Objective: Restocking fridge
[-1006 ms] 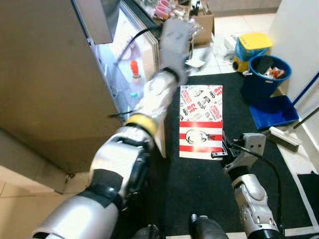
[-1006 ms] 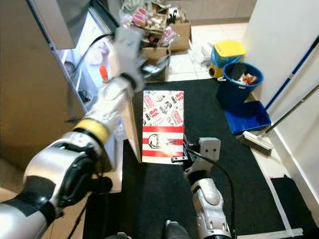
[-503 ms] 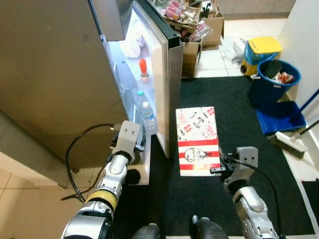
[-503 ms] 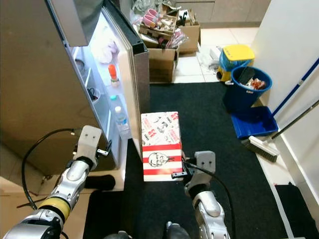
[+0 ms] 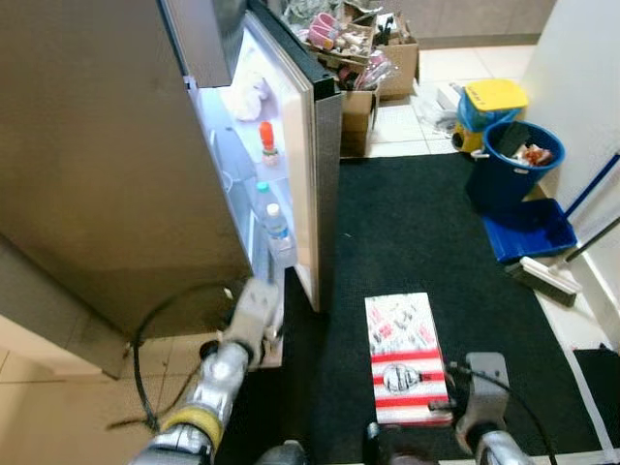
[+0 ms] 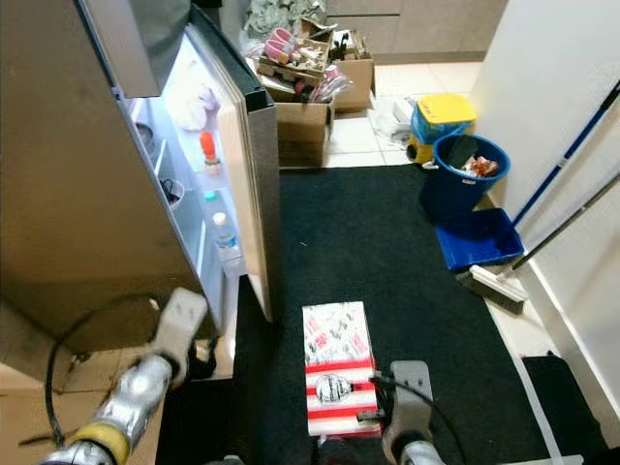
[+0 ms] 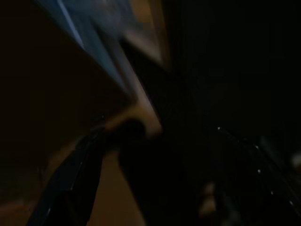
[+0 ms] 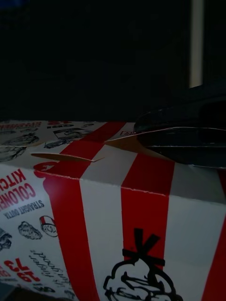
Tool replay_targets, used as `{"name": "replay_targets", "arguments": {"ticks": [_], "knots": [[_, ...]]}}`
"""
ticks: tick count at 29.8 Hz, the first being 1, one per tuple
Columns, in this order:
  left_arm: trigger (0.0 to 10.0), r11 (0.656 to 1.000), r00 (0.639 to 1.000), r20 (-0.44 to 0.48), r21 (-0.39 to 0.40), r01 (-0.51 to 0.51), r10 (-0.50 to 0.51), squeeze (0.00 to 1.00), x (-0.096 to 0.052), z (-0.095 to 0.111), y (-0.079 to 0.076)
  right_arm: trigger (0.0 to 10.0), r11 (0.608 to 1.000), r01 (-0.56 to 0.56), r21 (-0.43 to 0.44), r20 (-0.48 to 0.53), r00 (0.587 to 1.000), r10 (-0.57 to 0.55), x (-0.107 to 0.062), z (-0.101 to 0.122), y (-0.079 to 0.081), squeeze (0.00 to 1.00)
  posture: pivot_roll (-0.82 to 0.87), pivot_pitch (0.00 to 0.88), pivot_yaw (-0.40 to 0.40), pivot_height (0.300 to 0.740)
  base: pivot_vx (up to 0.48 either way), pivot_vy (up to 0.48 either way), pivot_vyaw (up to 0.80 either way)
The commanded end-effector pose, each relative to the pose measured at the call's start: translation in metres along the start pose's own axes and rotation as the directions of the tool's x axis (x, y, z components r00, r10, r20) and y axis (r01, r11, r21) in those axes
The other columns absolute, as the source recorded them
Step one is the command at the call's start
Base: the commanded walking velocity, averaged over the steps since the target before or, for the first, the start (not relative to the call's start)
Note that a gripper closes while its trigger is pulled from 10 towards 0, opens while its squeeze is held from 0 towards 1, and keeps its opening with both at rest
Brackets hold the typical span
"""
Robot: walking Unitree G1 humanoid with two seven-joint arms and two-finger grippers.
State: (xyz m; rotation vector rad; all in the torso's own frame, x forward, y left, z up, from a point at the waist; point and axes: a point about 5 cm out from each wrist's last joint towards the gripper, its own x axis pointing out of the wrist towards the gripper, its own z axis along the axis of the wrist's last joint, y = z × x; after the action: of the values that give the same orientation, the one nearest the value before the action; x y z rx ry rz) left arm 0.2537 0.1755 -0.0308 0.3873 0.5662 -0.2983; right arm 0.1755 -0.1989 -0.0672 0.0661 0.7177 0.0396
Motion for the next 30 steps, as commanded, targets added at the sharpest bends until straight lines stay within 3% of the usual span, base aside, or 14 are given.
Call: {"name": "replay_targets", "arguments": {"ticks": [1,2,5,9,14,19,25,30], "knots": [[10.0,0.999,0.992,-0.127,0.035,-0.004,0.008,0.0,-0.014,-0.035,0.005,10.0,1.0,0.016,-0.026,-0.062,0.998,-0.018,-0.006,-0.017,-0.004,0.0,-0.08,0.137,0.006,0.74,0.0,0.0,0.0],[10.0,0.999,0.992,-0.127,0.035,-0.004,0.008,0.0,-0.014,-0.035,0.005,10.0,1.0,0.016,-0.026,-0.062,0.998,-0.018,-0.006,-0.017,-0.004,0.0,-0.08,0.137,0.006,0.74,0.0,0.0,0.0],[10.0,0.999,0.959,-0.28,0.043,-0.021,0.033,0.0,-0.038,-0.08,0.002,10.0,0.998,0.03,-0.062,-0.171,0.984,-0.04,-0.015,-0.041,-0.007,0.0,-0.07,0.141,0.004,0.74,0.0,0.0,0.0],[10.0,0.999,0.946,-0.32,0.037,-0.031,0.041,0.0,-0.044,-0.09,0.002,10.0,0.997,0.026,-0.079,-0.202,0.978,-0.041,-0.017,-0.048,-0.007,0.0,-0.07,0.139,0.003,0.74,0.0,0.0,0.0],[10.0,0.999,0.907,-0.42,0.047,-0.011,0.03,0.0,-0.065,-0.119,-0.003,10.0,0.993,0.014,-0.115,-0.271,0.962,-0.045,-0.025,-0.065,-0.008,0.0,-0.07,0.139,0.002,0.74,0.0,0.0,0.0],[10.0,0.998,0.894,-0.448,0.057,0.002,0.024,0.0,-0.073,-0.128,-0.005,10.0,0.993,0.019,-0.117,-0.278,0.959,-0.051,-0.028,-0.069,-0.01,0.0,-0.07,0.143,-0.002,0.74,0.0,0.0,0.0],[10.0,0.998,0.908,-0.418,0.059,-0.001,0.026,0.0,-0.067,-0.122,-0.007,10.0,0.992,0.022,-0.122,-0.271,0.961,-0.054,-0.026,-0.067,-0.011,0.0,-0.07,0.139,-0.004,0.74,0.0,0.0,0.0],[10.0,0.998,0.909,-0.415,0.06,0.001,0.024,0.0,-0.066,-0.121,-0.008,10.0,0.992,0.021,-0.123,-0.265,0.963,-0.053,-0.025,-0.065,-0.01,0.0,-0.07,0.136,-0.004,0.74,0.0,-0.381,0.0]]}}
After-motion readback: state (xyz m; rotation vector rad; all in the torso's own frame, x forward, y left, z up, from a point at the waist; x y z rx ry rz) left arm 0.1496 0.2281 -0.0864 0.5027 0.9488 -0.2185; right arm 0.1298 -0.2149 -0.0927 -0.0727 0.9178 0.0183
